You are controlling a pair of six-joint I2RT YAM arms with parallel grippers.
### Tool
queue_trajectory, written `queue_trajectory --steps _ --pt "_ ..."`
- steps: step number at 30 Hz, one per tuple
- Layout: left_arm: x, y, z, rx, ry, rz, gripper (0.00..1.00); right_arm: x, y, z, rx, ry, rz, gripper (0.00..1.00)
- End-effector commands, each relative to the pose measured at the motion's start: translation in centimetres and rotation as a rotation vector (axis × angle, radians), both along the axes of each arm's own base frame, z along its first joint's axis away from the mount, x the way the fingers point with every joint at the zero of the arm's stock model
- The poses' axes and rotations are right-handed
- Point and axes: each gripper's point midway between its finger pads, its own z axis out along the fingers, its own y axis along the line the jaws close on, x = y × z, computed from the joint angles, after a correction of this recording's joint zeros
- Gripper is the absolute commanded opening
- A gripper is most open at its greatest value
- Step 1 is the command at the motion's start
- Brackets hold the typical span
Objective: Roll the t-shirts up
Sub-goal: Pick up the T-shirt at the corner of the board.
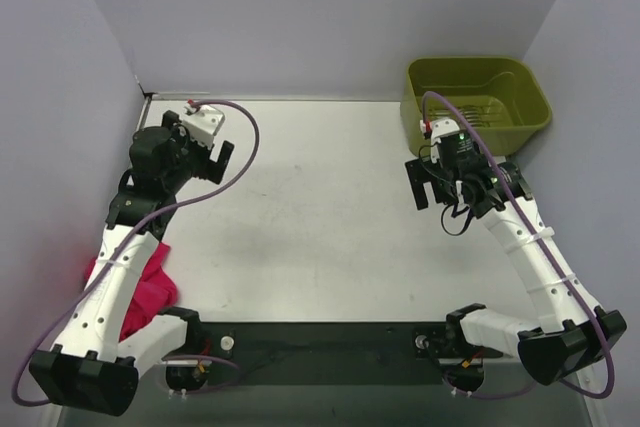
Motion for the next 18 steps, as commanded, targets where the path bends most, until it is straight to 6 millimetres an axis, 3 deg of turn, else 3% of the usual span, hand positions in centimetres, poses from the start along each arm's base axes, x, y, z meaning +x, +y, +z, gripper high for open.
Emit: queue_trajectory --steps 1,2,4,5,6,7,8,9,10,11,12,13,14,15,16,17,18 --pt "1.5 0.3 0.6 0.198 -0.166 -0.080 0.97 1.1 1.8 1.2 0.064 -0.049 0.052 1.00" --pt "3.7 -0.2 4.7 0.206 -0.362 -0.061 0.97 1.0 2.1 1.1 0.073 -0.038 0.069 1.00" --pt "5.7 0.1 9.3 0.232 -0.530 0.030 0.97 0.8 3.4 1.3 0.113 -0.019 0.140 1.00" --pt "8.0 -0.2 9.6 0.230 -0.534 0.070 0.97 0.7 3.7 1.2 0.122 -0.013 0.165 1.00" --pt "8.6 0.2 15.1 0.149 -0.597 0.124 0.97 0.2 5.0 1.2 0.169 0.005 0.229 1.00" --pt "9.6 0.5 15.8 0.113 -0.554 0.151 0.97 0.2 5.4 1.2 0.178 0.008 0.251 1.00" --pt "12.2 1.1 9.9 0.114 -0.299 0.160 0.97 0.0 5.8 1.4 0.192 0.012 0.276 1.00" --pt "12.6 1.8 10.3 0.101 -0.236 0.166 0.97 -0.1 6.3 1.5 0.202 0.018 0.298 1.00" --pt "12.2 2.6 13.5 0.083 -0.239 0.167 0.97 -0.2 6.8 1.7 0.219 0.025 0.325 1.00" --pt "11.6 3.1 9.8 0.106 -0.055 0.152 0.97 -0.3 6.9 1.8 0.215 0.027 0.342 1.00" --pt "10.9 5.9 9.1 0.116 0.008 0.197 0.97 -0.3 7.0 1.8 0.212 0.028 0.350 1.00" --pt "9.8 7.2 9.5 0.130 0.042 0.212 0.97 -0.3 7.0 1.7 0.212 0.030 0.356 1.00" --pt "7.2 7.9 7.0 0.173 0.170 0.174 0.97 -0.3 7.1 1.5 0.208 0.034 0.365 1.00" --pt "5.6 11.4 6.0 0.196 0.225 0.241 0.96 -0.4 7.0 1.4 0.203 0.032 0.374 1.00" --pt "4.0 12.8 4.5 0.223 0.285 0.263 0.93 -0.5 7.1 1.1 0.202 0.038 0.378 1.00" --pt "0.9 13.7 1.7 0.261 0.374 0.259 0.93 -0.6 7.0 0.6 0.201 0.049 0.381 1.00" --pt "-0.8 15.0 -0.4 0.283 0.431 0.290 0.93 -0.7 7.1 0.3 0.202 0.056 0.385 1.00"
